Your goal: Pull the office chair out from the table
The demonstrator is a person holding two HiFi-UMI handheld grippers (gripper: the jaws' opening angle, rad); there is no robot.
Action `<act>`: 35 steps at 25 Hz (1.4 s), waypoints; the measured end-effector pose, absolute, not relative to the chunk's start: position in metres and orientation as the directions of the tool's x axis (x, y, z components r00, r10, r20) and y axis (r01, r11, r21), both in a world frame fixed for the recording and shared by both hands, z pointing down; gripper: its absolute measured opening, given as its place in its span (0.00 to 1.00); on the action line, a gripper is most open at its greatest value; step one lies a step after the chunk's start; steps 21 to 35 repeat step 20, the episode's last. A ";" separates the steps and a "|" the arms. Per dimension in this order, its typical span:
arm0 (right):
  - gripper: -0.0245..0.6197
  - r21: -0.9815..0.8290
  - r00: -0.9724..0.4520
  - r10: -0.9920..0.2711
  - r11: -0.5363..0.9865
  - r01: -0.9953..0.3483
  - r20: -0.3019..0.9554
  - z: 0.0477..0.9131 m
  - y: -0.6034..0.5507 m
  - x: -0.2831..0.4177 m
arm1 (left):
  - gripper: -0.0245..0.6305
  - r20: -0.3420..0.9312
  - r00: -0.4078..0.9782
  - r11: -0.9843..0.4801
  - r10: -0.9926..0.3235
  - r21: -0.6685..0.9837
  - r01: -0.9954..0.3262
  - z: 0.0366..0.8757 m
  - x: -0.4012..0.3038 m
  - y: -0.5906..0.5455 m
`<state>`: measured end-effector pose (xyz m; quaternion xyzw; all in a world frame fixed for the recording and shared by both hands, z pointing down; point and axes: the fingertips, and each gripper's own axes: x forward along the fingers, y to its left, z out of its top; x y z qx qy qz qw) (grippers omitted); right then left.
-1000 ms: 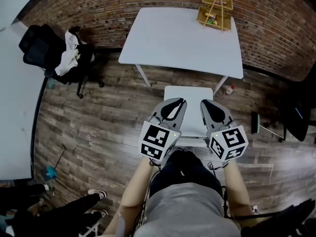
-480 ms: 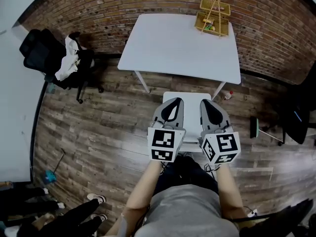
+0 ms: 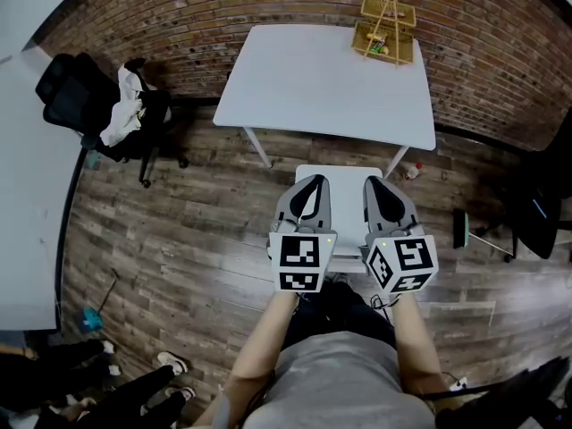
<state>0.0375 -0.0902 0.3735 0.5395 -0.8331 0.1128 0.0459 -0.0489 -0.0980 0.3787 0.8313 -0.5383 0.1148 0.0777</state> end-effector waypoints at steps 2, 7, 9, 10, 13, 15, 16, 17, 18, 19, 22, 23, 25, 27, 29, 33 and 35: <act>0.06 -0.137 -0.415 -0.888 0.394 -0.909 0.199 0.373 -0.090 0.035 | 0.06 0.272 0.394 -0.409 -0.878 0.002 -0.913 0.377 -0.049 -0.097; 0.06 -0.130 -0.416 -0.887 0.396 -0.909 0.203 0.374 -0.088 0.032 | 0.06 0.272 0.395 -0.413 -0.878 -0.012 -0.911 0.376 -0.048 -0.096; 0.06 -0.133 -0.414 -0.887 0.394 -0.910 0.203 0.374 -0.089 0.033 | 0.06 0.271 0.396 -0.414 -0.877 -0.009 -0.910 0.376 -0.048 -0.096; 0.06 -0.134 -0.413 -0.888 0.393 -0.910 0.203 0.375 -0.089 0.034 | 0.06 0.271 0.397 -0.414 -0.877 -0.008 -0.910 0.376 -0.048 -0.097; 0.06 -0.138 -0.413 -0.888 0.392 -0.910 0.202 0.374 -0.089 0.035 | 0.06 0.276 0.396 -0.414 -0.876 -0.010 -0.910 0.376 -0.047 -0.097; 0.06 -0.139 -0.414 -0.888 0.392 -0.909 0.203 0.373 -0.089 0.035 | 0.06 0.277 0.394 -0.413 -0.876 -0.010 -0.911 0.375 -0.047 -0.096; 0.06 -0.139 -0.414 -0.888 0.392 -0.909 0.203 0.373 -0.088 0.035 | 0.06 0.277 0.392 -0.412 -0.877 -0.012 -0.911 0.375 -0.047 -0.095; 0.06 -0.138 -0.414 -0.887 0.392 -0.909 0.203 0.373 -0.088 0.034 | 0.06 0.278 0.390 -0.410 -0.878 -0.017 -0.912 0.375 -0.048 -0.095; 0.06 -0.137 -0.414 -0.888 0.392 -0.910 0.203 0.373 -0.087 0.034 | 0.06 0.279 0.388 -0.409 -0.879 -0.022 -0.912 0.375 -0.048 -0.094; 0.06 -0.136 -0.413 -0.888 0.392 -0.910 0.203 0.373 -0.086 0.034 | 0.06 0.280 0.385 -0.408 -0.879 -0.027 -0.912 0.375 -0.048 -0.093; 0.06 -0.135 -0.413 -0.888 0.392 -0.910 0.203 0.373 -0.085 0.033 | 0.06 0.282 0.383 -0.407 -0.880 -0.032 -0.913 0.375 -0.048 -0.092; 0.06 -0.135 -0.413 -0.888 0.392 -0.910 0.203 0.373 -0.085 0.033 | 0.06 0.282 0.383 -0.407 -0.880 -0.032 -0.913 0.375 -0.048 -0.092; 0.06 -0.135 -0.413 -0.888 0.392 -0.910 0.203 0.373 -0.085 0.033 | 0.06 0.282 0.383 -0.407 -0.880 -0.032 -0.913 0.375 -0.048 -0.092; 0.06 -0.135 -0.413 -0.888 0.392 -0.910 0.203 0.373 -0.085 0.033 | 0.06 0.282 0.383 -0.407 -0.880 -0.032 -0.913 0.375 -0.048 -0.092; 0.06 -0.135 -0.413 -0.888 0.392 -0.910 0.203 0.373 -0.085 0.033 | 0.06 0.282 0.383 -0.407 -0.880 -0.032 -0.913 0.375 -0.048 -0.092; 0.06 -0.135 -0.413 -0.888 0.392 -0.910 0.203 0.373 -0.085 0.033 | 0.06 0.282 0.383 -0.407 -0.880 -0.032 -0.913 0.375 -0.048 -0.092; 0.06 -0.135 -0.413 -0.888 0.392 -0.910 0.203 0.373 -0.085 0.033 | 0.06 0.282 0.383 -0.407 -0.880 -0.032 -0.913 0.375 -0.048 -0.092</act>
